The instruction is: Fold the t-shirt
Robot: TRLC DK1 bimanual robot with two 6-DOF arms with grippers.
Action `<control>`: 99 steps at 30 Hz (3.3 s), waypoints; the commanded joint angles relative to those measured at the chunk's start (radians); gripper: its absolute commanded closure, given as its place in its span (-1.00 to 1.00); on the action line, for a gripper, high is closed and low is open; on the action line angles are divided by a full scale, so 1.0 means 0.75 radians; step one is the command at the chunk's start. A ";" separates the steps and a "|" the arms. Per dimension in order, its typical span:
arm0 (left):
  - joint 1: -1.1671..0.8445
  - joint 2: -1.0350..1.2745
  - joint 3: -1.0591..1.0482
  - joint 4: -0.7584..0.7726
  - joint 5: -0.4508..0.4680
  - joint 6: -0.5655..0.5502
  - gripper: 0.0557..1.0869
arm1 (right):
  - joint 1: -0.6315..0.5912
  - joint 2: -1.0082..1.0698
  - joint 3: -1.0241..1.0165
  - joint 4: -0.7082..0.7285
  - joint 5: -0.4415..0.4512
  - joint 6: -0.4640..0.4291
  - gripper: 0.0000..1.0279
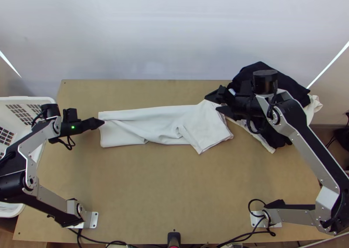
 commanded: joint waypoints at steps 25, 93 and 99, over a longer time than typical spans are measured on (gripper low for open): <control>-0.339 0.155 0.046 0.110 0.133 -0.198 -0.84 | -0.003 -0.079 0.091 -0.089 -0.054 0.089 -0.90; -1.209 0.353 1.022 -0.477 -0.643 -0.449 0.69 | -0.237 -0.508 -0.406 -0.134 0.249 -0.250 -0.91; -1.297 0.376 1.240 -0.434 -0.639 -0.509 -0.91 | -0.206 -0.498 -0.467 -0.126 0.251 -0.234 -0.91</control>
